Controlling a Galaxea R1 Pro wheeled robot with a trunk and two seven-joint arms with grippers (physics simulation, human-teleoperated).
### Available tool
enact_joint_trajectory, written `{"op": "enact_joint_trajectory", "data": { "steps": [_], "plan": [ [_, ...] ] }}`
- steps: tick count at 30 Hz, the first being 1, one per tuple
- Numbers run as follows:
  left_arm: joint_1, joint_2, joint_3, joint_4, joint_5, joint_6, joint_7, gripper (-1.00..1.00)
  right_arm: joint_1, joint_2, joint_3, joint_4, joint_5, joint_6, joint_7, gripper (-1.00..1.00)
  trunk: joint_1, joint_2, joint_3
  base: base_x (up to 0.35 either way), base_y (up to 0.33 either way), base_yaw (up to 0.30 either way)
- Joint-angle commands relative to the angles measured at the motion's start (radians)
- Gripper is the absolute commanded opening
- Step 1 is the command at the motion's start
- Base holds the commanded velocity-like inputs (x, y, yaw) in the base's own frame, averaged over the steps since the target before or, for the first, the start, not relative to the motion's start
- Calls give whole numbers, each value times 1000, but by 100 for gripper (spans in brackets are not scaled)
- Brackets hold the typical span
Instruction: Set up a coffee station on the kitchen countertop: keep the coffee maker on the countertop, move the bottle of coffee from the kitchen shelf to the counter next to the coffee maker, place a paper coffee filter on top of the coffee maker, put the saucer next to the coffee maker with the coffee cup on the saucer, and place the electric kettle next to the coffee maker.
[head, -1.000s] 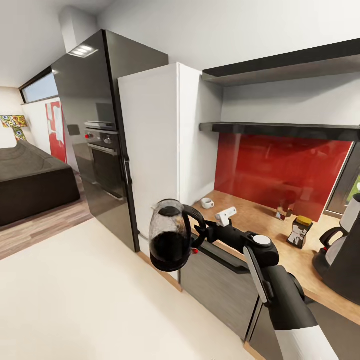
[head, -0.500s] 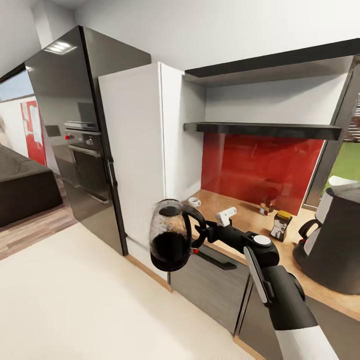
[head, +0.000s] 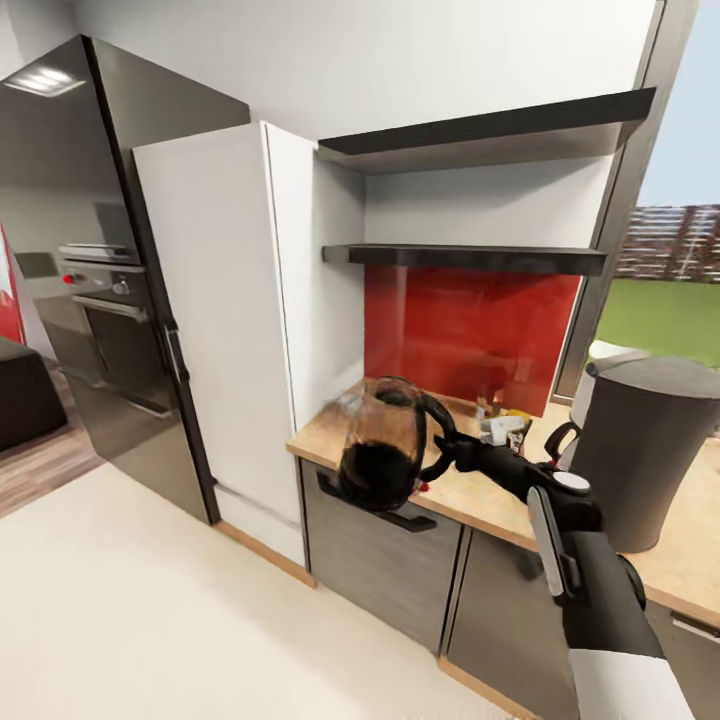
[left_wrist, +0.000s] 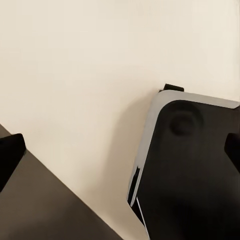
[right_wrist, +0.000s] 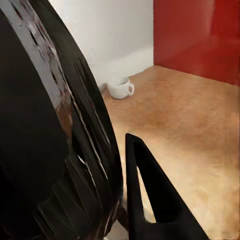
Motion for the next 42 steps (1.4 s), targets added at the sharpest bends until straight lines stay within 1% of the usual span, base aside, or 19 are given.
{"op": "enact_joint_trajectory", "data": {
  "steps": [1, 2, 3, 4, 6, 7, 8, 9, 12, 13, 18, 24, 30, 31, 32, 33, 37, 42],
  "plan": [
    [0, 0, -9, -1, 6, -2, 5, 100, -1, 1, -45, -1, 23, -3, -11, -100, 0, -1, 0, 0, 0, -265],
    [0, 0, -8, -1, 6, -2, 5, 100, -1, 0, -66, -1, 23, -3, -52, -100, 0, -1, 0, 0, 0, -265],
    [0, 0, -8, -1, 6, -2, 5, 100, -1, 0, -76, -1, 22, -4, -101, -100, 0, -1, 0, 0, 0, -265],
    [0, 0, -8, -1, 6, -2, 5, 100, -1, 1, -81, 0, 21, -4, -182, -100, 0, -1, 0, 0, 0, -265],
    [0, 1, -6, -1, 7, -2, 5, 100, -1, 3, -81, 1, 20, -4, -257, -100, 0, -1, 0, 8, 0, -265],
    [0, 2, -6, -1, 6, -2, 5, 100, -1, 4, -81, 1, 19, -4, -313, -100, 0, -1, 0, 115, 24, -265],
    [0, 2, -7, -2, 6, -2, 5, 100, -1, 4, -77, 1, 18, -4, -355, -100, 0, -1, 0, 218, 135, -138],
    [0, 2, -7, -2, 6, -2, 5, 100, -2, 4, -72, 2, 17, -5, -363, -100, 0, -1, 0, 238, 164, -88],
    [-3, 3, -11, -2, 6, 1, 4, 100, -1, 5, -35, 16, 18, -13, -373, -100, 0, -1, 0, 261, 203, -31],
    [-4, 5, -12, -2, 5, 4, 4, 100, -1, 5, -20, 44, 17, -26, -375, -100, 0, -1, 0, 270, 219, -8],
    [-5, 10, -14, -1, 4, 8, 5, 100, -1, 5, -11, 106, 17, -63, -376, -100, 0, -1, 0, 272, 223, -3],
    [-6, 11, -15, -1, 3, 6, 3, 100, -2, 5, -10, 112, 18, -69, -378, -100, 0, -1, 0, 252, 209, 0],
    [-6, 14, -16, -1, 2, 4, 3, 100, -1, 6, -13, 111, 20, -69, -398, -100, 0, -1, 0, 214, 179, 0],
    [-6, 14, -16, -1, 2, 4, 3, 100, -1, 6, -14, 111, 20, -69, -406, -100, 0, -1, 0, 193, 159, 0],
    [-6, 14, -15, -1, -3, 4, 3, 100, 0, 17, -15, 112, 19, -71, -455, -100, 0, -1, 0, 149, 115, 0],
    [-6, 14, -15, -1, -7, 4, 3, 100, 0, 29, -15, 113, 18, -78, -490, -100, 0, -1, 0, 76, 59, 0],
    [-6, 17, -15, 0, -11, 2, 4, 100, 2, 57, -15, 121, 18, -128, -565, -100, 0, -1, 0, 25, 19, 0],
    [-6, 18, -14, 1, -11, 1, 4, 100, 2, 58, -13, 135, 16, -132, -570, -100, 0, -1, 0, 1, 4, 0]
  ]
}}
